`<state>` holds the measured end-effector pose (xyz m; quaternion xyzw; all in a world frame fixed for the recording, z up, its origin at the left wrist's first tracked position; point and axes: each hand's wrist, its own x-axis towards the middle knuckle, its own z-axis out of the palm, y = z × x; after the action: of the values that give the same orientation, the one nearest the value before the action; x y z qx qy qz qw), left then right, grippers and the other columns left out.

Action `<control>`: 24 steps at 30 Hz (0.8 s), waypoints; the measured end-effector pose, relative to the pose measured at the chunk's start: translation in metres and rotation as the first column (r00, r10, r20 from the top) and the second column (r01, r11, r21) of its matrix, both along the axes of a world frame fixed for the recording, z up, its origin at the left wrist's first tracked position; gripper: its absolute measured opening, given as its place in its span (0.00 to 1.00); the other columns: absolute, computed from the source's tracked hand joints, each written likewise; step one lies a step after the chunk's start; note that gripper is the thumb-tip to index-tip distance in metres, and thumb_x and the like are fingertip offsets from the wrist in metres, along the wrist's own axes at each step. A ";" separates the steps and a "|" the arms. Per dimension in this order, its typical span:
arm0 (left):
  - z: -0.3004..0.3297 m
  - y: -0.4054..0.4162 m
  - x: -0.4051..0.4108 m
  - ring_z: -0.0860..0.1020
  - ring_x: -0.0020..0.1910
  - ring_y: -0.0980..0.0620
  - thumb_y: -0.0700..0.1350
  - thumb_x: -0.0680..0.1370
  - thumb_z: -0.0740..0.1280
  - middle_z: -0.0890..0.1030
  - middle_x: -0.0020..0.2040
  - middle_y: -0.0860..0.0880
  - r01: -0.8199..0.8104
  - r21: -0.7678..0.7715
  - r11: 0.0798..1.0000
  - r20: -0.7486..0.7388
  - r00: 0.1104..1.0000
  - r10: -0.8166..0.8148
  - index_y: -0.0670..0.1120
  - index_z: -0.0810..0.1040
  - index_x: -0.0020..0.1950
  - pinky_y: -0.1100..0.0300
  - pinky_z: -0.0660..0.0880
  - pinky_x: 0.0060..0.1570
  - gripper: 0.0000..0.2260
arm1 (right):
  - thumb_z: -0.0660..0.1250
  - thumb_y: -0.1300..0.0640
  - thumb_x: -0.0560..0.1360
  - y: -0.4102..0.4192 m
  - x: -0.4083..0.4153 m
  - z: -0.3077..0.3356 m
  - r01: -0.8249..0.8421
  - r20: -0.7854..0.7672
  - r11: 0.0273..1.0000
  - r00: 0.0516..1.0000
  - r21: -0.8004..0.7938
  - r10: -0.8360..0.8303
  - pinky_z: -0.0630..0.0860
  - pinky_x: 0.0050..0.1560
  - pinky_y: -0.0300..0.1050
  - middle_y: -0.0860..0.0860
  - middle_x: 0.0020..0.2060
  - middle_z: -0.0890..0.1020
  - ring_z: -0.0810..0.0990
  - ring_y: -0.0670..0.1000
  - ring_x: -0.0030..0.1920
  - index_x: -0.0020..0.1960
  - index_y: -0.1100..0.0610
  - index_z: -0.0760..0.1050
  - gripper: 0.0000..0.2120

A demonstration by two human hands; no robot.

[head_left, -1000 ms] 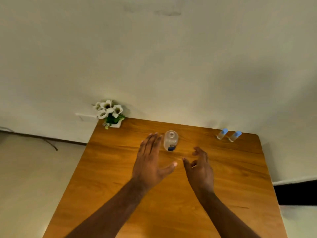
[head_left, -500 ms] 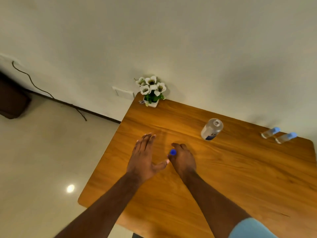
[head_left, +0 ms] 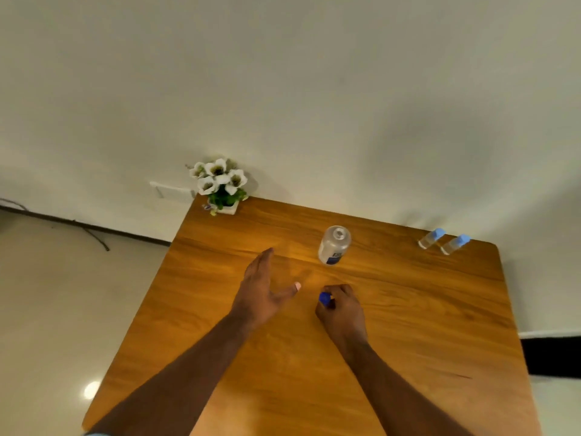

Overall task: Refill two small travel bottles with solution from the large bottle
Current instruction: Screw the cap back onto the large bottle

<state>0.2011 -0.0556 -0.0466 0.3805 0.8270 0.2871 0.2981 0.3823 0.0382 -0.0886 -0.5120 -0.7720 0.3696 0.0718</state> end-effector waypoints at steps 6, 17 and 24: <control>-0.020 0.087 0.030 0.60 0.79 0.47 0.59 0.68 0.79 0.61 0.81 0.49 -0.047 0.037 0.998 0.154 0.987 0.041 0.55 0.55 0.81 0.49 0.67 0.72 0.49 | 0.72 0.56 0.74 0.050 0.060 0.007 0.151 -0.056 0.988 0.987 0.009 -0.151 0.78 0.52 0.42 0.45 0.56 0.78 0.79 0.44 0.48 0.65 0.51 0.77 0.19; -0.057 0.147 0.038 0.76 0.65 0.48 0.49 0.67 0.82 0.78 0.65 0.49 -0.070 0.126 0.989 0.303 0.953 0.029 0.54 0.70 0.71 0.44 0.77 0.65 0.36 | 0.75 0.57 0.72 0.093 0.084 0.015 0.296 -0.207 0.949 0.927 -0.107 -0.313 0.79 0.41 0.36 0.42 0.44 0.81 0.80 0.38 0.44 0.54 0.43 0.73 0.17; -0.028 0.136 0.039 0.77 0.62 0.51 0.50 0.67 0.82 0.79 0.64 0.50 -0.113 0.252 0.961 0.338 0.941 0.022 0.52 0.72 0.71 0.56 0.81 0.54 0.35 | 0.77 0.57 0.71 0.099 0.063 0.060 0.243 -0.342 0.963 0.900 -0.116 -0.269 0.81 0.38 0.38 0.42 0.46 0.84 0.83 0.40 0.44 0.54 0.46 0.78 0.15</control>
<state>0.2402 0.0809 -0.0745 0.3345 0.7310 0.4666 0.3688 0.4450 0.1372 -0.0285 -0.5362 -0.6588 0.4702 0.2395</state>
